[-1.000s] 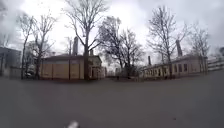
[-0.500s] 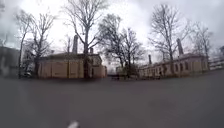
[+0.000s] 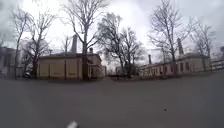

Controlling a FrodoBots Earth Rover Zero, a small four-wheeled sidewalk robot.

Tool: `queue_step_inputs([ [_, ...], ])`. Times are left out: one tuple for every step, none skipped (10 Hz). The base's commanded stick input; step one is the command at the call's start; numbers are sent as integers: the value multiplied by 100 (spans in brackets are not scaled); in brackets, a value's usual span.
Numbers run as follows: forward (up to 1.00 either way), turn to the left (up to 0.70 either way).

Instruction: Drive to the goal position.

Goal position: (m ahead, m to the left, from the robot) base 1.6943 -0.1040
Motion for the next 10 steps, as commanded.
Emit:
queue_step_inputs([
  [100, 0],
  [100, 0],
  [100, 0],
  [100, 0],
  [100, 5],
  [100, 9],
  [100, 13],
  [100, 18],
  [100, 22],
  [100, 26],
])
